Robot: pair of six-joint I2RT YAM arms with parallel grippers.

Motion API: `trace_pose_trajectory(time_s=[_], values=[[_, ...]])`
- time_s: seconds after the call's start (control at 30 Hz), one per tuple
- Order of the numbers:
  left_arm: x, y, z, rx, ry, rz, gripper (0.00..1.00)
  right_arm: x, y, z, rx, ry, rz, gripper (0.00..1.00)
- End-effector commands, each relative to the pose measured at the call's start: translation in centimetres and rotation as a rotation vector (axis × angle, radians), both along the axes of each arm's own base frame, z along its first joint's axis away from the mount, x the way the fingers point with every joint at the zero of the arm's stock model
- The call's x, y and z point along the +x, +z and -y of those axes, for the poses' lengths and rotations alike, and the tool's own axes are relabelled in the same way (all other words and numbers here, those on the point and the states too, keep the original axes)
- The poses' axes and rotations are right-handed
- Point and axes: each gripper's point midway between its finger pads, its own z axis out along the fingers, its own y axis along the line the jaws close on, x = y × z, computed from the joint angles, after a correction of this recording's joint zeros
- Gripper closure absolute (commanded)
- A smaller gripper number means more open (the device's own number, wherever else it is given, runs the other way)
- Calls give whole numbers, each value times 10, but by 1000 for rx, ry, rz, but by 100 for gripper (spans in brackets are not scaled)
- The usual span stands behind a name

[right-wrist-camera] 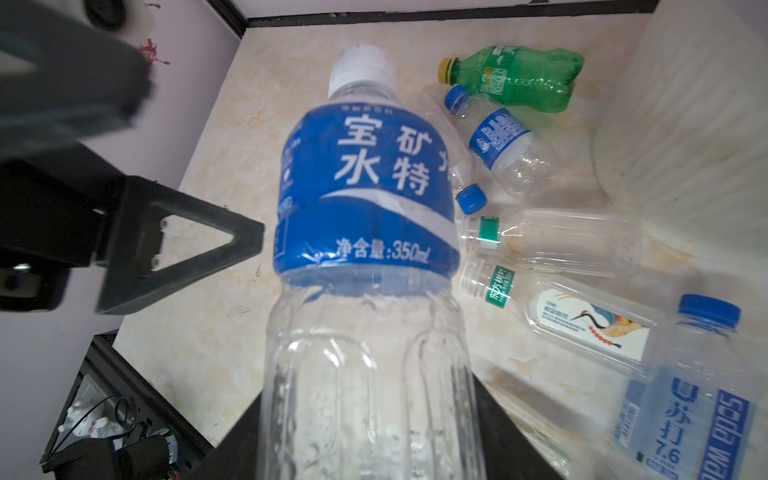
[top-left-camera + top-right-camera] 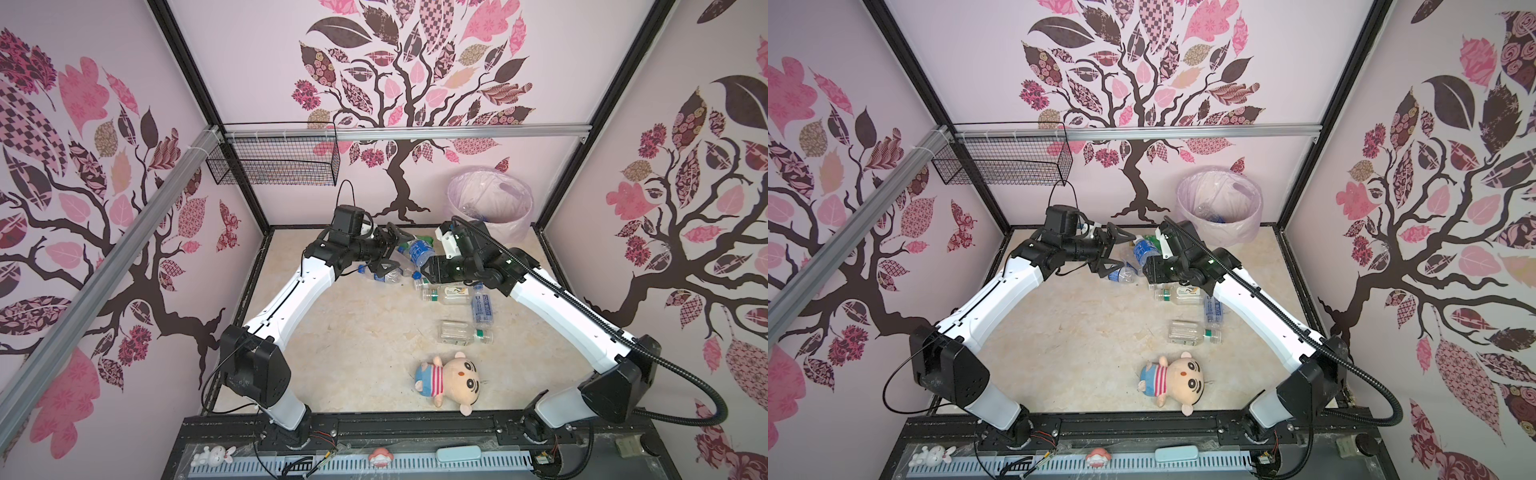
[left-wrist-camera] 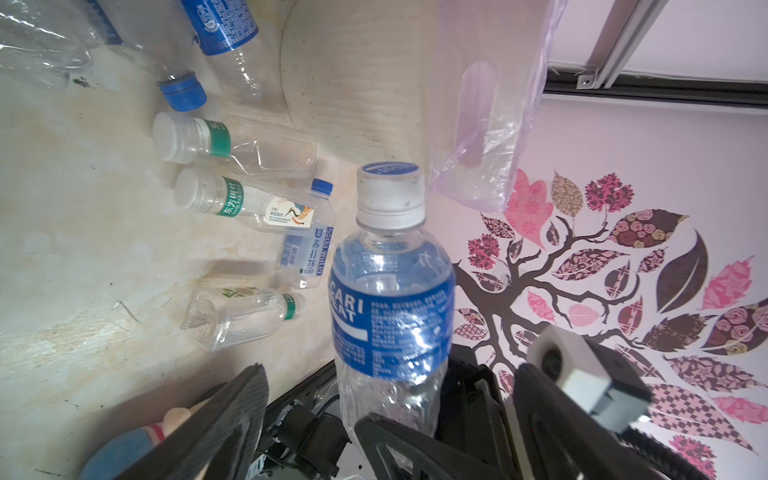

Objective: Throw the plastic bottles in the bin
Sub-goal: 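Lift the blue-labelled bottle with the left gripper while the right gripper grasps its body, then carry the blue-labelled bottle with the right gripper over the bin and release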

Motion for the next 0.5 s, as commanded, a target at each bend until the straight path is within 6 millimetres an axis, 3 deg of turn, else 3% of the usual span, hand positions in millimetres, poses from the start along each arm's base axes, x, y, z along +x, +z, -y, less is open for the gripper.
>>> trace_pose_trajectory(time_s=[0.0,0.13,0.27,0.47], values=[[-4,47,-1,-46,18,88,3,5,57,26,20,-65,137,46],[-12,76,2,-56,26,144,3,19,89,54,13,-163,219,46],[-29,107,23,-39,-22,261,3,32,132,88,-8,-278,337,45],[-51,143,56,-46,-105,375,3,38,224,146,-28,-487,572,46]])
